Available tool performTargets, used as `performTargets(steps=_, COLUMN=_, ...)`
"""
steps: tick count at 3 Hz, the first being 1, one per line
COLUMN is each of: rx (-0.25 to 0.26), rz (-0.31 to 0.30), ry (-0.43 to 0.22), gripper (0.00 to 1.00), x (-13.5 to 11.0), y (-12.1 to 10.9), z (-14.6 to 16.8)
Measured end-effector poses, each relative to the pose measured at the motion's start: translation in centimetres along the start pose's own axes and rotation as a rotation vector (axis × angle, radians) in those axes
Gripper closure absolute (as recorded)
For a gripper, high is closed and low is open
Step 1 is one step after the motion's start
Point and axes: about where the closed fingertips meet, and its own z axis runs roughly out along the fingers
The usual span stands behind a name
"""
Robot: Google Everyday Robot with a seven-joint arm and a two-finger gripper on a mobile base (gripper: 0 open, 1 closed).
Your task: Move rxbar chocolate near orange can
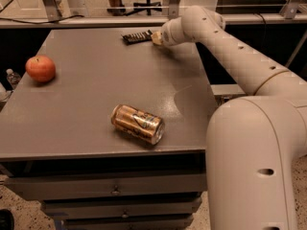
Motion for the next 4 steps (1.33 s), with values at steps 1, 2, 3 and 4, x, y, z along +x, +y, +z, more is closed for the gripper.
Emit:
performTargets(steps=1, rx=-0.007, rz=0.016, ry=-0.002, gripper=1.0, x=-0.1, y=0.4, z=-1.5)
performTargets(steps=2, rx=-0.022, rz=0.03, ry=-0.003, gripper=0.87, x=-0.4, y=0.9, z=-2.6)
performTargets(steps=3, rx=-0.062, rz=0.031, ry=-0.012, gripper=0.63, x=-0.9, y=2.0, z=-2.5)
performTargets(steps=4, rx=-0.083, rz=0.027, ry=-0.003, gripper=0.4, x=-0.7, y=2.3, z=-1.5)
